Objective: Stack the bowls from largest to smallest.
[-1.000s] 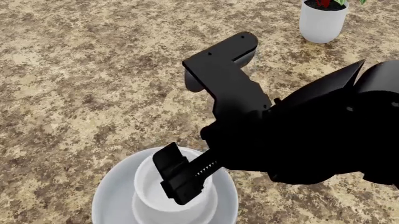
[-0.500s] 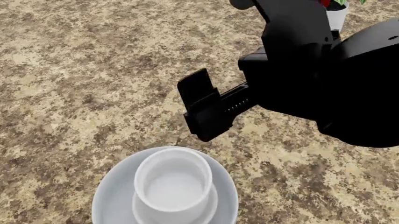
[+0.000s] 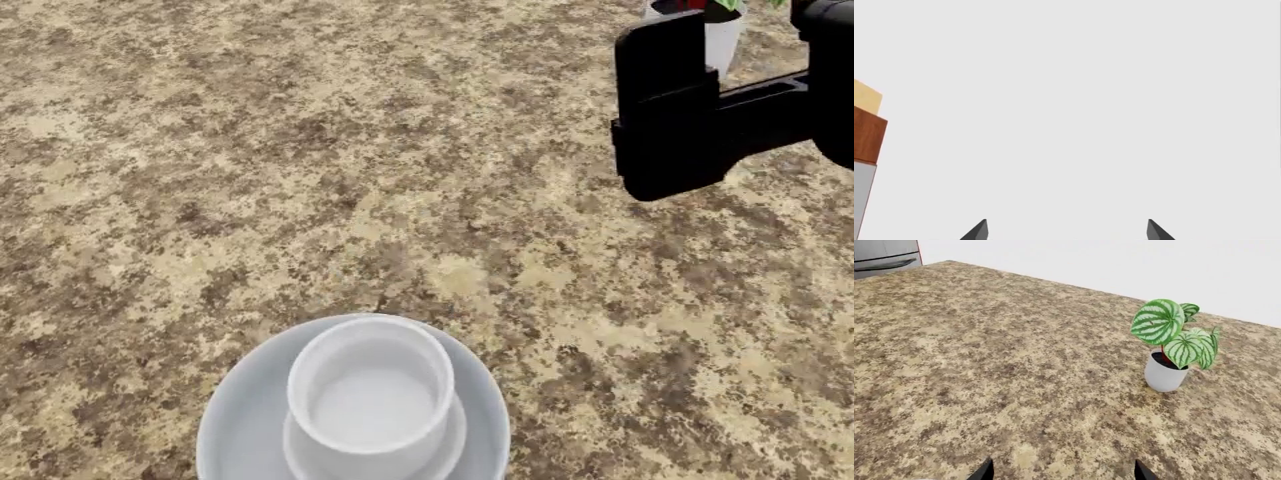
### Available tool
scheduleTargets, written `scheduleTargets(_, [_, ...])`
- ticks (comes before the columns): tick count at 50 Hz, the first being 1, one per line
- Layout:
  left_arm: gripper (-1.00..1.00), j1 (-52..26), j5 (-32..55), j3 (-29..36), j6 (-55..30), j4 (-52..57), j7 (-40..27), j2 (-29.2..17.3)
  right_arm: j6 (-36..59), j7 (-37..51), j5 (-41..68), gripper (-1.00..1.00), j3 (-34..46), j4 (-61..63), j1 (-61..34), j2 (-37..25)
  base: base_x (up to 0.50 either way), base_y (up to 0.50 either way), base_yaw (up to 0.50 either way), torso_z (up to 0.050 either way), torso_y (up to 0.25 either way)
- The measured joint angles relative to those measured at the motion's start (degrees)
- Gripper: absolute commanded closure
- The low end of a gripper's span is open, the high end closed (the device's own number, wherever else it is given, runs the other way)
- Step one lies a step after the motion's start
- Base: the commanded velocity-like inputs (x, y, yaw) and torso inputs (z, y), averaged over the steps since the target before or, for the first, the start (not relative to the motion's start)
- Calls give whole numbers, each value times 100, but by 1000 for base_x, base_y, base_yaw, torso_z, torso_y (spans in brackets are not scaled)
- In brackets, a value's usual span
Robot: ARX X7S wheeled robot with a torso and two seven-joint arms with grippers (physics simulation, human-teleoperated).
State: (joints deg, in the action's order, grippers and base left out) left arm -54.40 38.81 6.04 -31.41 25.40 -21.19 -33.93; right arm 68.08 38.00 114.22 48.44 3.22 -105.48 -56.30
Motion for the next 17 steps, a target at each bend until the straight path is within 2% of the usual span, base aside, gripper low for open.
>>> scheduleTargets(17, [-100,142,306,-408,-118,229,25,-349,-63,606,295,-100,-341,286,-294,-1045,0,0,0,0,0])
